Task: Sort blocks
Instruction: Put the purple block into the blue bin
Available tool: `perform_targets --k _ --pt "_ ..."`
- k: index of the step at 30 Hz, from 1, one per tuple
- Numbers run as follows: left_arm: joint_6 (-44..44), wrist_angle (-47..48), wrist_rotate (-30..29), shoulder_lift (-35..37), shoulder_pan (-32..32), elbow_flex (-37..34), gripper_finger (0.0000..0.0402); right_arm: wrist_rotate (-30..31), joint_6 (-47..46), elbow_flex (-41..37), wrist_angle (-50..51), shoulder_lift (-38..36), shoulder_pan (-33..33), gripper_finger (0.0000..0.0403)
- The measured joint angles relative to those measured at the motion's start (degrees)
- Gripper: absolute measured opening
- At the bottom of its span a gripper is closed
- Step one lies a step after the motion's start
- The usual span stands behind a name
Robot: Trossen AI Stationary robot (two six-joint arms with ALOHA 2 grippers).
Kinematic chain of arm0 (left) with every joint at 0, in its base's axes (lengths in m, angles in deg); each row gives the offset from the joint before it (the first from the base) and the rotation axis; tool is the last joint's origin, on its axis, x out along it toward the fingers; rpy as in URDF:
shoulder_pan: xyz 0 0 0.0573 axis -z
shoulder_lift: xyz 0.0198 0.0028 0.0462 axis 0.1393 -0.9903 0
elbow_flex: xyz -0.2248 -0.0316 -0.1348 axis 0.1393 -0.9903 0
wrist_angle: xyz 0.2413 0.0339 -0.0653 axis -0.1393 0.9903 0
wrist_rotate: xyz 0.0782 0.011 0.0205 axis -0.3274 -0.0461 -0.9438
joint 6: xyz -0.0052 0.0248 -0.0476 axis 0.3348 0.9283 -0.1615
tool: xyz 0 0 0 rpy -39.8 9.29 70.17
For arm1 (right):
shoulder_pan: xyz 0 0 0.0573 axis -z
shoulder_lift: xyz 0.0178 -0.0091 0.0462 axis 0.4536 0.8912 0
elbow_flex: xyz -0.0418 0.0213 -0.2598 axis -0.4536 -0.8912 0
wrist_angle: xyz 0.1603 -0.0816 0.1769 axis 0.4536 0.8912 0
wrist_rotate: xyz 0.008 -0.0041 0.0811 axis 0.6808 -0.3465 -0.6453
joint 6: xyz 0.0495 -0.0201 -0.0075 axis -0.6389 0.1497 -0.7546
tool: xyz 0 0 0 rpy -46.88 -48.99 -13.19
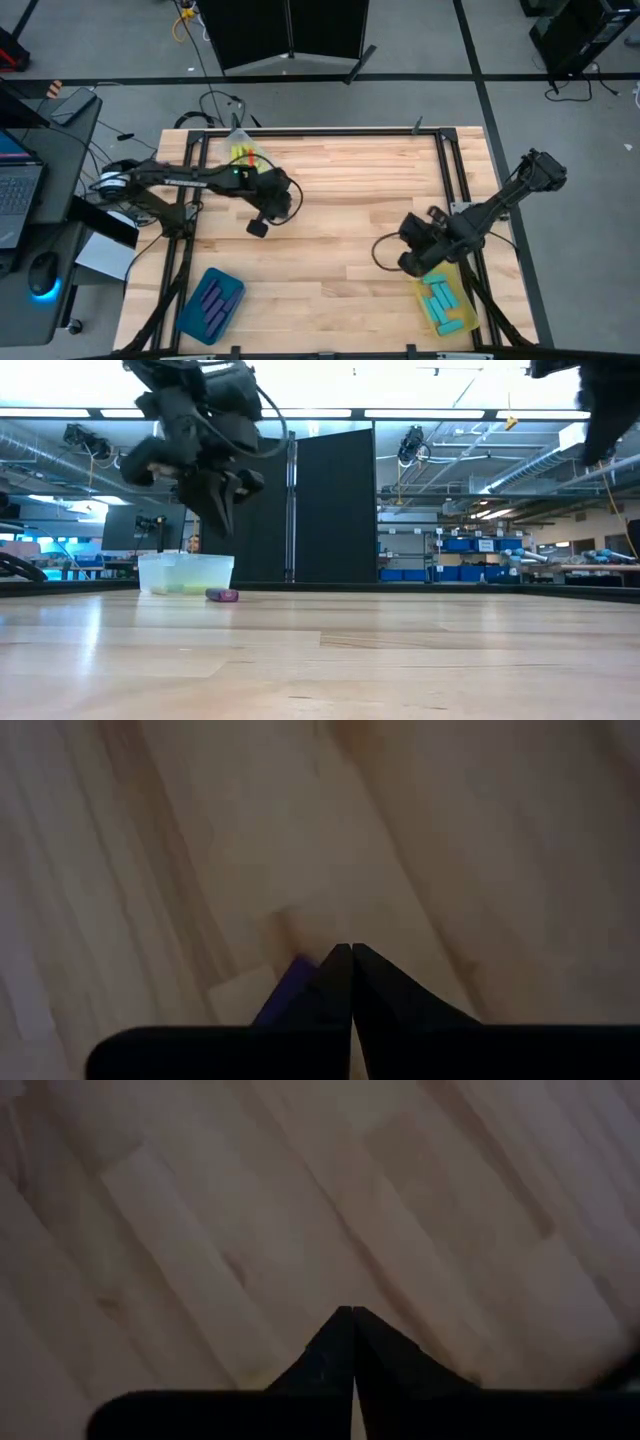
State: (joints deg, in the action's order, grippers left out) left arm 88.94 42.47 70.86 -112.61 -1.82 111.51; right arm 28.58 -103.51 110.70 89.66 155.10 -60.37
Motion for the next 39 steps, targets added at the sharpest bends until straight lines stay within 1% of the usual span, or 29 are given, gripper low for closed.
perform_targets --k 3,7,10,12,16,19,21,25,30,33,36,39 --pt "1.06 3.33 -1.90 -4.10 0.14 2.56 0.0033 0.14 7.40 -1.56 -5.52 0.00 3.08 0.0009" --pt "2.40 8.01 -2.91 -9.45 0.18 6.56 0.0078 -0.76 13.99 -3.00 -11.17 0.00 6.42 0.0035" --pt "2.38 8.78 -3.15 -11.84 0.18 8.33 0.0117 -1.45 17.47 -3.56 -13.33 0.02 7.84 0.0051" --pt "2.43 8.72 -3.75 -12.51 0.18 8.53 0.0142 -1.53 19.25 -3.96 -14.92 0.02 8.38 0.0053" --pt "5.00 9.26 -9.24 -14.37 0.20 8.55 0.0186 -1.68 21.22 -4.94 -16.09 0.02 8.80 0.0048" --pt "6.92 8.84 -11.99 -16.00 0.18 8.55 0.0208 -1.84 21.28 -5.91 -16.38 0.02 8.82 0.0041" --pt "7.65 8.11 -13.74 -17.21 0.18 8.55 0.0216 -1.85 21.28 -6.42 -16.82 0.02 8.82 0.0038" --pt "9.64 7.34 -16.03 -18.91 0.18 8.55 0.0218 -1.85 21.80 -6.84 -17.03 0.02 8.80 0.0036" --pt "9.60 7.91 -16.15 -21.06 0.18 8.83 0.0218 -1.82 22.35 -6.84 -17.54 0.02 8.80 0.0036" --pt "8.67 8.51 -15.59 -21.85 0.18 8.87 0.0210 -1.82 22.35 -6.84 -17.65 0.02 8.80 0.0034" --pt "6.33 9.24 -14.83 -22.03 0.27 8.81 0.0181 -1.80 22.57 -6.84 -17.74 0.02 8.80 0.0032" --pt "5.79 10.42 -14.25 -22.05 0.64 8.83 0.0127 -1.66 23.40 -6.84 -18.23 0.02 8.80 0.0032"
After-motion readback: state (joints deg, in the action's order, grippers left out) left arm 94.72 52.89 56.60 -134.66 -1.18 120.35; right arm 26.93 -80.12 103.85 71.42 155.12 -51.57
